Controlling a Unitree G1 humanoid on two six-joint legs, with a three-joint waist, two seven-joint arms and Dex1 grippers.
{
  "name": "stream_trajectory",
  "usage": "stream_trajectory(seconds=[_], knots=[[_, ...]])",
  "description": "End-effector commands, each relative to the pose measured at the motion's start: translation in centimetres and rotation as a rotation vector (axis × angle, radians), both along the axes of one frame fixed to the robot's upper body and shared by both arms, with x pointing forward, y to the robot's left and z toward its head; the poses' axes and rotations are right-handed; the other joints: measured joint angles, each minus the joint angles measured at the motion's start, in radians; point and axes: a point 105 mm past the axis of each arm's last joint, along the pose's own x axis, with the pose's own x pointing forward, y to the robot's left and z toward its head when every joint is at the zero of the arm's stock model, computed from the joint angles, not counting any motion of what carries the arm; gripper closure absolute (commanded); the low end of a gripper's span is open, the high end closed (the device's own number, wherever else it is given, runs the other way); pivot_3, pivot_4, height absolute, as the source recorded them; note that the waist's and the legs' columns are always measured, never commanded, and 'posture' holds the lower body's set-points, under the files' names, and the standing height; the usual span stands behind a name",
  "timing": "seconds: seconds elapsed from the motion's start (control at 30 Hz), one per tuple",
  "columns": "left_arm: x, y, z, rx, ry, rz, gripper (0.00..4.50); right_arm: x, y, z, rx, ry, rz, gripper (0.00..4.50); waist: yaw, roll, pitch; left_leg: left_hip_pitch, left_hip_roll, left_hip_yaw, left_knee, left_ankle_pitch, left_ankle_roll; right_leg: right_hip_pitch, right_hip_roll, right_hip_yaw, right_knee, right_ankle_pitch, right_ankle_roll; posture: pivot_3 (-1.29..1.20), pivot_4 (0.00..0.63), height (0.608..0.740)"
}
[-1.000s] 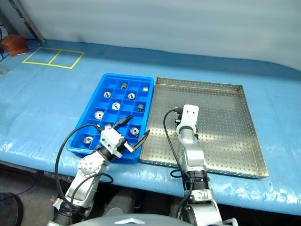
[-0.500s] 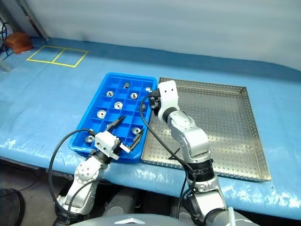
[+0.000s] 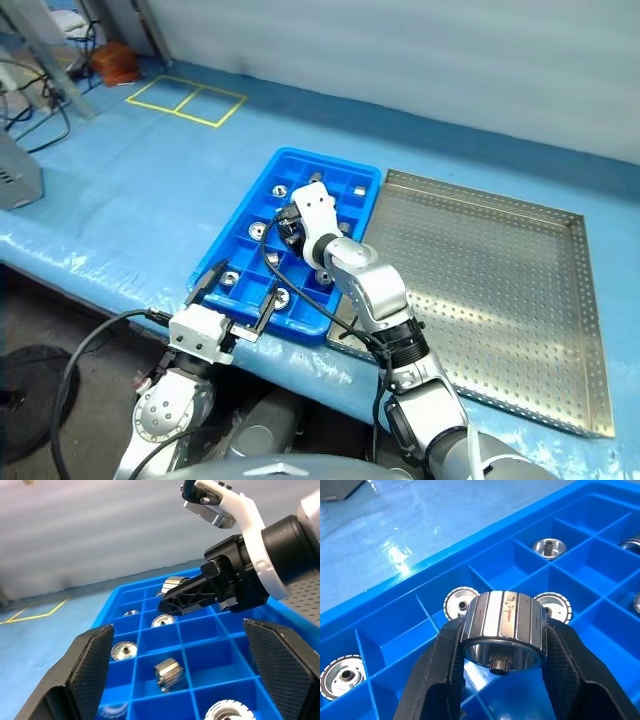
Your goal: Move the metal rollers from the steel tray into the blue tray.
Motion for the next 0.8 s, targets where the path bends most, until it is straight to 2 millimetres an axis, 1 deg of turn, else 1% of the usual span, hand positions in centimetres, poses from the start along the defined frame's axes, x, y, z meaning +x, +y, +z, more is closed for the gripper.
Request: stream_trajectory(seconds=[0.03,0.13,0.2,0.33,0.53,0.63,0.73,0.8], knots=[[-0.3,-0.4,1.4,-0.012,-0.047,0.001,0.0,0.2,-0.1,0.5,0.012,-0.028,-0.003,2.7,0.031,0.0,0.0,0.0,0.0,0.0,0.0,-0.001,-0.002,0.0,0.0,0.0,0.0,0.001,0.001,0.51,0.15,0.74],[-0.3,-0.7,1.3,-0.018,-0.041,-0.015,0.0,0.0,-0.7,0.6,0.021,-0.026,-0.011,2.7,0.077,0.0,0.0,-0.001,0.001,0.001,0.0,-0.003,-0.005,-0.001,0.0,0.0,0.0,0.002,0.004,0.5,0.15,0.74],[-0.3,-1.0,1.3,-0.021,-0.039,-0.036,0.0,-0.1,-1.2,0.9,0.028,-0.034,-0.022,2.7,0.097,0.0,0.0,-0.002,0.001,0.001,0.0,-0.003,-0.005,-0.002,0.001,0.0,0.0,0.002,0.004,0.47,0.15,0.74],[-0.1,-1.6,1.2,-0.024,-0.039,-0.073,0.0,-0.1,-2.7,1.4,0.029,-0.046,-0.069,2.7,0.126,0.0,0.0,-0.005,0.001,0.001,0.003,-0.003,-0.005,-0.004,0.001,-0.001,0.0,0.001,0.003,0.45,0.15,0.74],[0.4,-2.2,1.3,-0.028,-0.037,-0.104,0.0,-0.8,-4.2,1.8,0.021,-0.051,-0.097,2.7,0.132,0.0,0.0,-0.006,0.001,0.003,0.005,-0.004,-0.004,-0.004,0.001,0.0,-0.001,0.0,0.001,0.4,0.15,0.74],[0.6,-2.6,1.4,-0.032,-0.038,-0.119,0.0,-1.1,-4.8,1.3,0.003,-0.037,-0.11,2.7,0.129,0.0,0.0,-0.007,0.001,0.003,0.005,-0.004,-0.004,-0.004,0.001,0.0,0.0,0.001,0.002,0.38,0.15,0.74],[0.7,-3.0,1.6,-0.034,-0.04,-0.133,0.0,-1.0,-5.3,0.0,-0.035,-0.015,-0.142,2.7,0.123,0.0,0.0,-0.007,0.001,0.004,0.005,-0.004,-0.004,-0.004,0.002,0.0,0.0,0.002,0.004,0.38,0.15,0.74],[0.7,-3.0,1.7,-0.034,-0.039,-0.135,0.0,-0.9,-5.4,-0.5,-0.047,-0.006,-0.157,2.7,0.118,0.0,0.0,-0.007,0.001,0.005,0.005,-0.004,-0.004,-0.004,0.002,-0.001,0.0,0.002,0.004,0.38,0.15,0.74]])
